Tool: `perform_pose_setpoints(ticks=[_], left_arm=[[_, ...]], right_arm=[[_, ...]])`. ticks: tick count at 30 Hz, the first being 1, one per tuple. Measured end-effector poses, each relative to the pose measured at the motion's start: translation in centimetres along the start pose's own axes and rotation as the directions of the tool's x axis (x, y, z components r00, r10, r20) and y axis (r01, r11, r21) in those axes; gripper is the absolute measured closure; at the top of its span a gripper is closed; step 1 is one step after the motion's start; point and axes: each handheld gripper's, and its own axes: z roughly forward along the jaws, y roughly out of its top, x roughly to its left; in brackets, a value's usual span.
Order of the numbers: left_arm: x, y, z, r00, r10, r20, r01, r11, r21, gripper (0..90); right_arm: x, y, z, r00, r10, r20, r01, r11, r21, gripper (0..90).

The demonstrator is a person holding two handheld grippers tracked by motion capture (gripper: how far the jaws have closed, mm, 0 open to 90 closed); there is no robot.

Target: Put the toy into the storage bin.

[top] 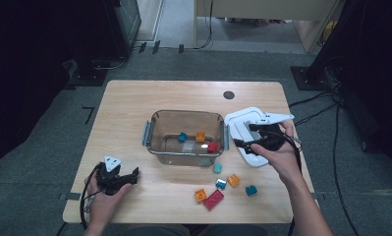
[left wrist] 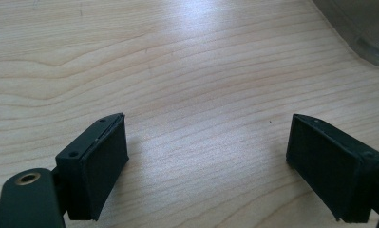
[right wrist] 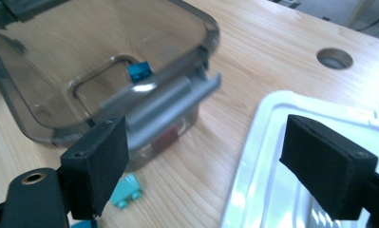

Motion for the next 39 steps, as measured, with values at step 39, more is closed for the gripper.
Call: perform_pose_setpoints(ticks=[39], left_arm=[[0.0, 0.0, 0.0, 1.0000, 0.000, 0.000, 0.000, 1.0000, 0.001, 13.2]], right_arm=[[4.7, -8.0, 7.3, 0.9706, -0.156, -0.183, 0.171, 0.983, 0.071, 44.3]])
